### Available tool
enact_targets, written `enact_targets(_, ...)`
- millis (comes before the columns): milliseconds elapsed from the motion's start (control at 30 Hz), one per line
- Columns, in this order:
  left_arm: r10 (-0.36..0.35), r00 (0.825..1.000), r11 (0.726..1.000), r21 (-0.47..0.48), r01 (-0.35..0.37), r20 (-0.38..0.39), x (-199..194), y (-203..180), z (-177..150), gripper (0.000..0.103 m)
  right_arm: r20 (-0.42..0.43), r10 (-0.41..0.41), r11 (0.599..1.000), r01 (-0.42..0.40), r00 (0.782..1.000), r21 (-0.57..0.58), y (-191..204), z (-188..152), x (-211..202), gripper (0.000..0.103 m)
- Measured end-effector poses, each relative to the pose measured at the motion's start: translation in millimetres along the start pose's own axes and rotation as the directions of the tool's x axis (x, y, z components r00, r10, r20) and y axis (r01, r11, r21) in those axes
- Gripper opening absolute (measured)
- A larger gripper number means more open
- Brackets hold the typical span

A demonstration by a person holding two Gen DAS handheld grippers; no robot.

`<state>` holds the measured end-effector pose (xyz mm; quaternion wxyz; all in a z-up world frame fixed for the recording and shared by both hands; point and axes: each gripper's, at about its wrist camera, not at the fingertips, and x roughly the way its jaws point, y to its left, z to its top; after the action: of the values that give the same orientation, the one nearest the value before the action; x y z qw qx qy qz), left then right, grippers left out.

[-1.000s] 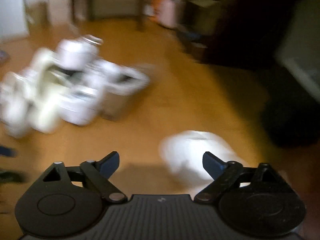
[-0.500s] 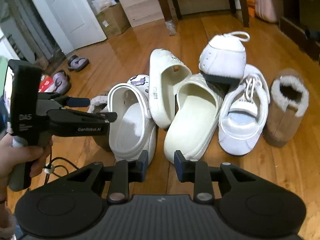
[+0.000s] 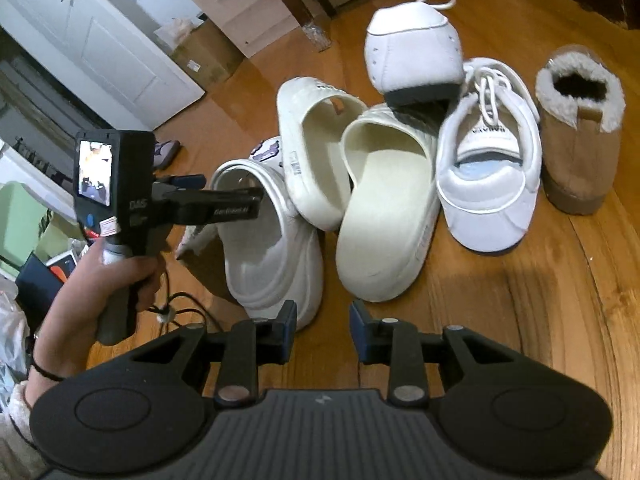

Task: Organize scattered shoes
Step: 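Grasp a white clog with purple charm with the left tool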

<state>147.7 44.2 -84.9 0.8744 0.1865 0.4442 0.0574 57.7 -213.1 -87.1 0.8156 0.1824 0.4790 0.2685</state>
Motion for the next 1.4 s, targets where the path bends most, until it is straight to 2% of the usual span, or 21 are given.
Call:
enact_targets(100, -0.013, 0.999, 1.000, -0.016, 0.014, 0.038, 1, 1, 1, 0.078, -0.002, 0.039, 0.999, -0.039, 0.999, 0.017, -4, 1, -1, 0.032)
enact_targets(133, -0.001, 0.998, 1.000, -0.015, 0.002, 0.065, -1, 0, 1, 0.050, 0.001, 0.035, 0.999, -0.035, 0.999, 0.012, -4, 1, -1, 0.032)
enact_targets(167, 0.007, 0.998, 1.000, -0.017, -0.006, 0.070, -2, -1, 1, 0.017, 0.005, 0.030, 1.000, -0.030, 1.000, 0.008, -3, 1, -1, 0.033)
enact_targets(367, 0.013, 0.997, 0.999, -0.050, -0.009, 0.074, -6, -5, -1, 0.017, 0.022, -0.002, 1.000, 0.002, 1.000, 0.010, -5, -1, -9, 0.034)
enact_targets(467, 0.002, 0.996, 0.998, -0.067, 0.004, 0.085, -21, -4, -10, 0.017, 0.030, -0.014, 1.000, 0.014, 0.999, 0.025, -8, -4, -16, 0.035)
enact_targets(667, -0.059, 0.993, 0.992, -0.104, 0.069, 0.104, -70, -3, -44, 0.017, 0.056, -0.061, 0.997, 0.058, 0.997, 0.046, -19, -27, -41, 0.042)
enact_targets(867, -0.148, 0.985, 0.984, -0.091, 0.156, 0.091, -119, -19, -83, 0.017, 0.088, -0.122, 0.977, 0.104, 0.989, 0.185, -54, -72, -76, 0.042)
enact_targets(1000, -0.228, 0.969, 0.970, -0.064, 0.235, 0.096, -152, -40, -104, 0.017, 0.101, -0.158, 0.963, 0.131, 0.982, 0.235, -66, -93, -99, 0.042)
enact_targets(1100, -0.273, 0.957, 0.959, -0.053, 0.279, 0.098, -166, -52, -108, 0.017, 0.108, -0.181, 0.965, 0.155, 0.978, 0.211, -64, -101, -111, 0.042)
enact_targets(1267, -0.346, 0.932, 0.938, 0.008, 0.347, 0.107, -183, -84, -102, 0.017, 0.122, -0.203, 0.970, 0.183, 0.972, 0.158, -56, -118, -131, 0.042)
enact_targets(1400, -0.374, 0.920, 0.927, 0.063, 0.369, 0.119, -195, -112, -94, 0.017, 0.119, -0.247, 0.959, 0.225, 0.962, 0.171, -62, -134, -152, 0.042)
